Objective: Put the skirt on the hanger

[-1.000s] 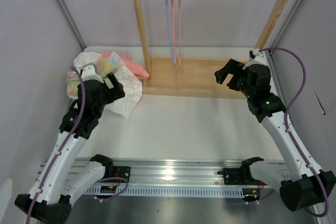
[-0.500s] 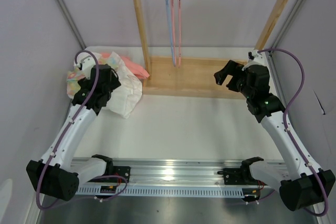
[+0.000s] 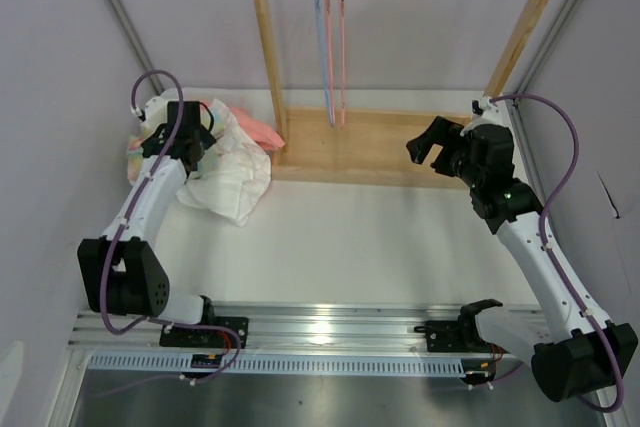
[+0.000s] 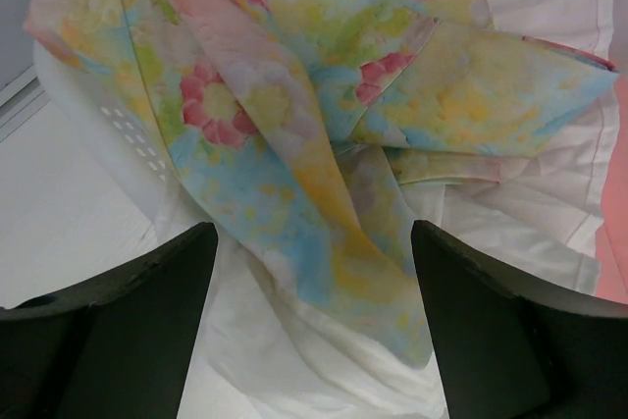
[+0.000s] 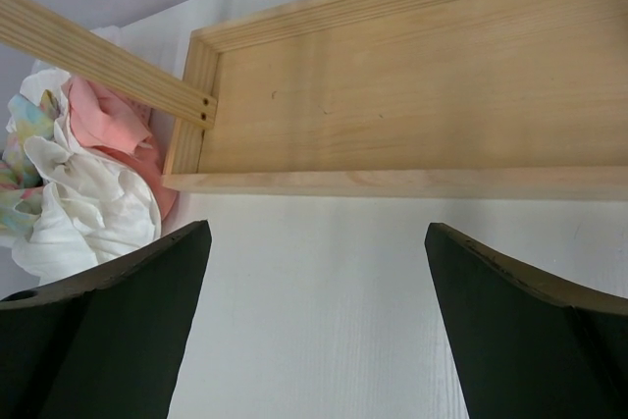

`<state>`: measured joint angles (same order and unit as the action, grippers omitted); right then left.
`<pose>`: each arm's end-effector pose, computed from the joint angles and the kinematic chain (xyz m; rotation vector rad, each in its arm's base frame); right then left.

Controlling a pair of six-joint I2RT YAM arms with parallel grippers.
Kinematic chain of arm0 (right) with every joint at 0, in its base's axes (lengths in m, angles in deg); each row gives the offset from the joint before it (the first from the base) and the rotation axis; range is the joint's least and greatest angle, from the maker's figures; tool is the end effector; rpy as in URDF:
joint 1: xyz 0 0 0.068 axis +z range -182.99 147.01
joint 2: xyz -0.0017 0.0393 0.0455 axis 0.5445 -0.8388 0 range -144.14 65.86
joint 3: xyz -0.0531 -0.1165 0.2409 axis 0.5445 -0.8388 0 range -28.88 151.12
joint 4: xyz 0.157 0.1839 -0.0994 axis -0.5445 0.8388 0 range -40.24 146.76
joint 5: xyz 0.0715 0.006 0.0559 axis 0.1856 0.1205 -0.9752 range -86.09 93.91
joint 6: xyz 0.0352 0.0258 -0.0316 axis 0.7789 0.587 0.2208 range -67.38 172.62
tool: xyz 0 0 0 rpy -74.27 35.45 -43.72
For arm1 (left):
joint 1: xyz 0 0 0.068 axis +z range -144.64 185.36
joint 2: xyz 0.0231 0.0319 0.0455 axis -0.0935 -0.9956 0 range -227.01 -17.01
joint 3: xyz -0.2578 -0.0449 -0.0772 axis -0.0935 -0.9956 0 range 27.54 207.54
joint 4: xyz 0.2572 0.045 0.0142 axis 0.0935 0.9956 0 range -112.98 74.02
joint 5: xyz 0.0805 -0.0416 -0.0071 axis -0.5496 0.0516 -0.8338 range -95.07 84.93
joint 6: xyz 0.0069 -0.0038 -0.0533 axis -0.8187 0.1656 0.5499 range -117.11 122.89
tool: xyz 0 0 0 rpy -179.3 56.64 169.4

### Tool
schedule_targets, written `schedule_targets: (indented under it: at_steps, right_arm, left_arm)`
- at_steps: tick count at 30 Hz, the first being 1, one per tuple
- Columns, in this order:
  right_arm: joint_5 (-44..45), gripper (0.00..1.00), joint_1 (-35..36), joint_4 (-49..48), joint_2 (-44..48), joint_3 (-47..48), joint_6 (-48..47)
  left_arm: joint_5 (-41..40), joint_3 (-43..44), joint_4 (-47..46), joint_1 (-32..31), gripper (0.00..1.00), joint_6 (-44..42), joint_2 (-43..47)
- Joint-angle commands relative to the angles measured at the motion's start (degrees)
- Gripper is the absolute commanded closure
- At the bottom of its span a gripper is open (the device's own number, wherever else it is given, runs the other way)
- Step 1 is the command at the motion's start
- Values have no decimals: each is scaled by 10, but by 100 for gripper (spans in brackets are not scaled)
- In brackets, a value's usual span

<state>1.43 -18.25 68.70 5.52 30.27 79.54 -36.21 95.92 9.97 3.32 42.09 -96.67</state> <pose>0.2302 0.0622 0.3602 0.1782 1.9496 0.5259 0.3000 0.0078 0.3113 -0.9490 2.0088 0.2474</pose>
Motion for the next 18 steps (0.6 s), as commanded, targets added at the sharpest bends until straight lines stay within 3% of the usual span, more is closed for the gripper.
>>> schedule_targets:
  at_steps: [1,6,11,14,17,18]
  right_arm:
    - [-16,1,-2,-14,3,9,-2]
    - [-11,1,-4,-11,7,6,-7]
    - [-13,0,-8,-8,6,5,-10]
    - [-15,1,-9,-9,6,6,-10]
    - [-18,1,-9,-9,5,9,-10]
    - [-18,1,-10,-10,4,9,-11]
  left_arm:
    - [5,50,-24,13,13,15,-29]
    - [-4,67,-7,15,17,15,-61]
    - [-6,74,1,16,31,8,-81]
    - [-2,72,4,17,47,11,-82]
    - [12,84,0,17,78,-3,-71]
    - [13,92,5,17,100,-12,-68]
